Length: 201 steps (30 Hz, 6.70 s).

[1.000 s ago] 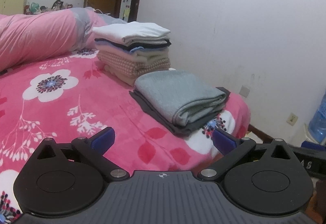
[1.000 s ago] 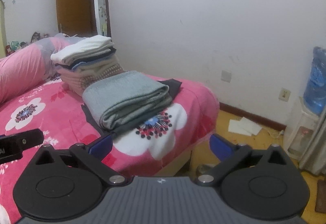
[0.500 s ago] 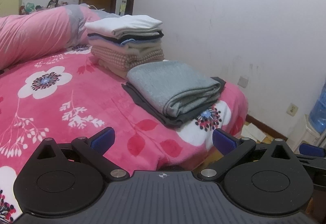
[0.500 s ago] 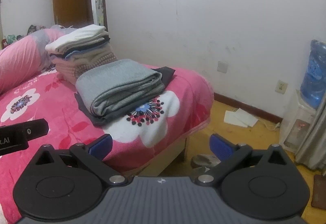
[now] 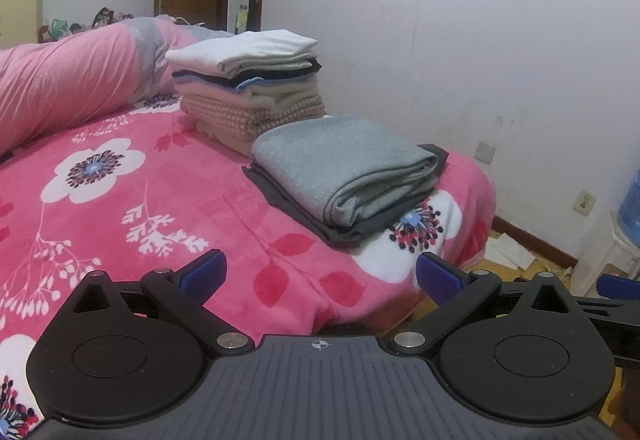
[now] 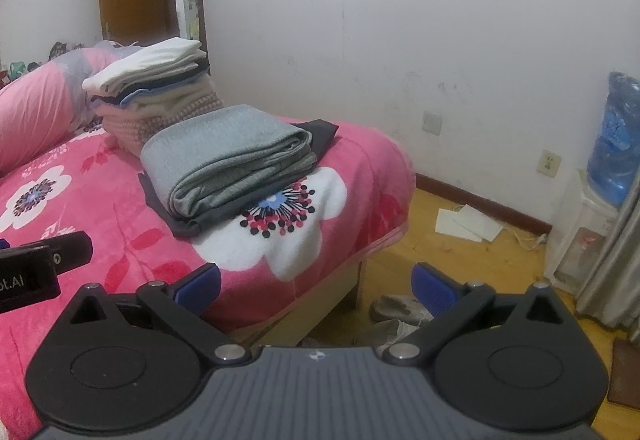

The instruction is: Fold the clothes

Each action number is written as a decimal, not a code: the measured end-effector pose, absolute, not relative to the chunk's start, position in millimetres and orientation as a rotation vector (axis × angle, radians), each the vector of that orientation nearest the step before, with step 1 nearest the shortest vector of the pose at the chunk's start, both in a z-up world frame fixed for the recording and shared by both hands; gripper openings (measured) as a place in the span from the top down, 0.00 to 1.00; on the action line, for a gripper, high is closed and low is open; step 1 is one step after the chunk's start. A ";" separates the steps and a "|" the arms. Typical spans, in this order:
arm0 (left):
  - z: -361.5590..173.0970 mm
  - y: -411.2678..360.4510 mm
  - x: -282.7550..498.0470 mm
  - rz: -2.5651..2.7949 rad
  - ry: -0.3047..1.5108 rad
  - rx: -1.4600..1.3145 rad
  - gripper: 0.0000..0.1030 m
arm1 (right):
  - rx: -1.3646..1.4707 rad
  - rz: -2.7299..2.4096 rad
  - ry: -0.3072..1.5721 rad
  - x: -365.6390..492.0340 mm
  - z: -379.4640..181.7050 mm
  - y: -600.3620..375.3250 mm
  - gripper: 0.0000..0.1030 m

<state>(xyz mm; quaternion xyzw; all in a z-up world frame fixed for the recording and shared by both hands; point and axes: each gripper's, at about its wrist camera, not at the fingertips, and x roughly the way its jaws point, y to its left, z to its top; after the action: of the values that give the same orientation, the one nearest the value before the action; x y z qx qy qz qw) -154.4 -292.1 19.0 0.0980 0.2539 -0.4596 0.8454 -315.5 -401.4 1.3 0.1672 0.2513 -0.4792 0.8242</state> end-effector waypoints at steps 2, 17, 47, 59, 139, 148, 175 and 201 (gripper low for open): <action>18.9 -292.4 -154.4 -0.969 0.538 0.207 0.01 | 0.351 -1.017 0.535 -315.0 1.3 -400.7 0.00; 15.6 -294.7 -157.0 -0.983 0.554 0.211 0.01 | 0.333 -1.025 0.548 -312.9 0.1 -397.6 0.00; 10.2 -301.1 -161.6 -0.987 0.575 0.219 0.01 | 0.324 -1.050 0.560 -316.1 -2.5 -402.7 0.00; 9.7 -301.5 -159.6 -0.972 0.577 0.215 0.01 | 0.322 -1.053 0.559 -316.3 -2.0 -402.9 0.00; 11.1 -295.7 -150.9 -0.951 0.592 0.208 0.01 | 0.297 -1.040 0.569 -304.0 1.0 -396.1 0.00; 10.4 -294.5 -151.1 -0.950 0.593 0.207 0.01 | 0.297 -1.040 0.570 -304.1 0.7 -395.1 0.00; 9.4 -293.5 -150.7 -0.943 0.598 0.210 0.01 | 0.298 -1.039 0.571 -303.8 -0.2 -392.7 0.00; 9.4 -292.2 -147.2 -0.936 0.602 0.209 0.01 | 0.293 -1.034 0.574 -299.2 -0.7 -391.6 0.00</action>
<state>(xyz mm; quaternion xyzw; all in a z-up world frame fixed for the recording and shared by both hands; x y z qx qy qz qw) -147.2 -292.2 9.4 0.0991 0.2851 -0.4434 0.8440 -299.2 -391.6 -0.7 0.1377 0.2694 -0.4856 0.8202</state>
